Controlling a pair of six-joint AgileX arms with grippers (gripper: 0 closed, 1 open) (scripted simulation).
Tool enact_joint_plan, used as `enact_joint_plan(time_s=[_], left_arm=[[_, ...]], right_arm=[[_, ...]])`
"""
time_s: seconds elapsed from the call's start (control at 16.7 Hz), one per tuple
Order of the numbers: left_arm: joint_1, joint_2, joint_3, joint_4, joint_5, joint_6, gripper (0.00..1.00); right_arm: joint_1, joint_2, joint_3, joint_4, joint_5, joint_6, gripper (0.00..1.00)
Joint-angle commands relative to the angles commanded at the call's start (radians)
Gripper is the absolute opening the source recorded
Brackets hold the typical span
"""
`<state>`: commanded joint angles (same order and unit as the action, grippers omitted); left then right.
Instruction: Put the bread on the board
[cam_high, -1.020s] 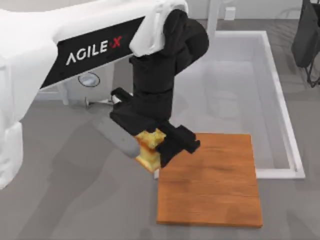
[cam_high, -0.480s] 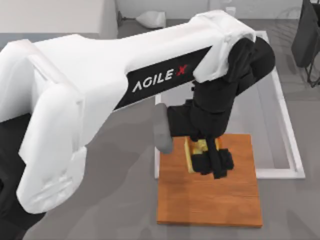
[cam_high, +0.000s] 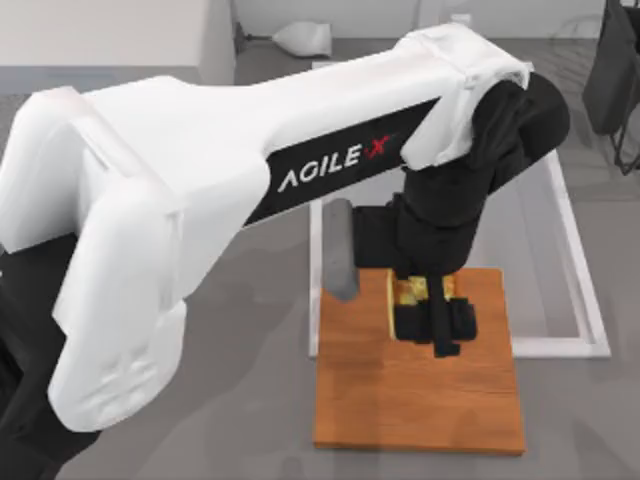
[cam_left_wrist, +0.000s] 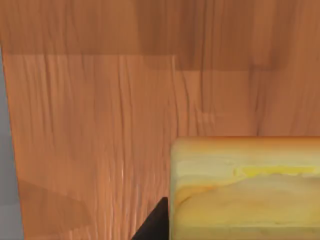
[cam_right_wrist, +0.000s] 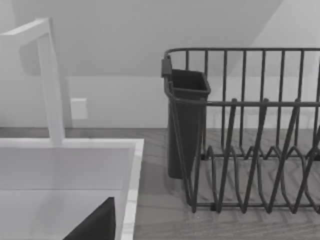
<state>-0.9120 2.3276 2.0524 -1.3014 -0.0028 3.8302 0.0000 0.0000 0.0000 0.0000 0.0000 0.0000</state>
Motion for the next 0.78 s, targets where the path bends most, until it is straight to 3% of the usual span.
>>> enact_joint_plan(time_s=[0.78], left_arm=[[0.0,0.008,-0.106,0.131,0.001,0.002,0.0]], right_arm=[[0.0,0.0,0.0,0.0,0.0,0.0,1.0]])
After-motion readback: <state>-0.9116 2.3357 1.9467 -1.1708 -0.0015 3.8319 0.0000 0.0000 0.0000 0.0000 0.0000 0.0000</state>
